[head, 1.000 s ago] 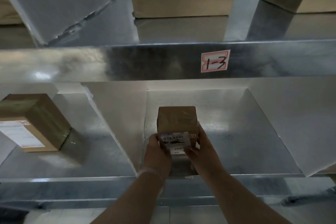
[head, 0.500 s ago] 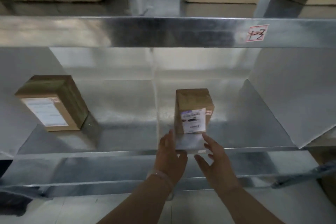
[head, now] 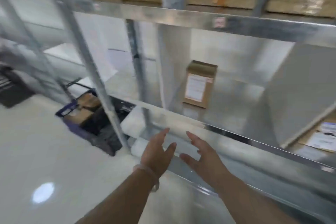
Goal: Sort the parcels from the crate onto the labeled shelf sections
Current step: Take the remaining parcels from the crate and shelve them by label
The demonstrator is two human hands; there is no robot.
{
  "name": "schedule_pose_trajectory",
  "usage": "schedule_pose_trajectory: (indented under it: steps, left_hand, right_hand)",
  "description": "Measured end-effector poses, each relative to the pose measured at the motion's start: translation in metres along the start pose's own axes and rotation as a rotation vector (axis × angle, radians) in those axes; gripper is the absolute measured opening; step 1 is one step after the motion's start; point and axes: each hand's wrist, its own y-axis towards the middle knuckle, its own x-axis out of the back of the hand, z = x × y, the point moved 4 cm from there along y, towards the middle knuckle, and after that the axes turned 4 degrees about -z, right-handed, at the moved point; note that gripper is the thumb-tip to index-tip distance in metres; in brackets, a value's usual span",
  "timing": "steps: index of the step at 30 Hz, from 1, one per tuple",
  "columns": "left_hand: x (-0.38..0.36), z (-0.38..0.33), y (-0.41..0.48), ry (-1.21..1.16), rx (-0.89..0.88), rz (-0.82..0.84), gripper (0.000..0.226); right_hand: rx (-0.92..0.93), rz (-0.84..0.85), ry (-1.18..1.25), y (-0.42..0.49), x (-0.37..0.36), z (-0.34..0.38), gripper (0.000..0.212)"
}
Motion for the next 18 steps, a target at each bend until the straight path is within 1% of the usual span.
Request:
schedule_pose_trajectory:
  steps: [3, 5, 8, 9, 12, 13, 18]
  left_hand:
    - [0.087, 0.049, -0.006, 0.006, 0.071, -0.150, 0.053]
    - [0.131, 0.081, -0.012, -0.002, 0.135, -0.233, 0.050]
    - [0.184, 0.111, -0.024, -0.059, 0.208, -0.369, 0.037]
    - [0.197, 0.120, -0.027, -0.073, 0.236, -0.391, 0.031]
    - [0.227, 0.148, -0.023, -0.068, 0.304, -0.452, 0.044]
    - [0.236, 0.156, -0.020, -0.056, 0.323, -0.469, 0.046]
    - [0.273, 0.194, 0.021, -0.052, 0.393, -0.538, 0.046]
  right_hand:
    - [0.093, 0.149, 0.063, 0.018, -0.075, 0.067, 0.075]
    - [0.140, 0.245, 0.106, 0.028, -0.120, 0.101, 0.075]
    - [0.195, 0.371, 0.153, 0.040, -0.175, 0.137, 0.077]
    - [0.196, 0.405, 0.177, 0.044, -0.189, 0.147, 0.081]
    - [0.165, 0.456, 0.203, 0.065, -0.225, 0.170, 0.105]
    - [0.178, 0.474, 0.186, 0.073, -0.238, 0.175, 0.110]
    - [0.262, 0.565, 0.176, 0.122, -0.296, 0.199, 0.115]
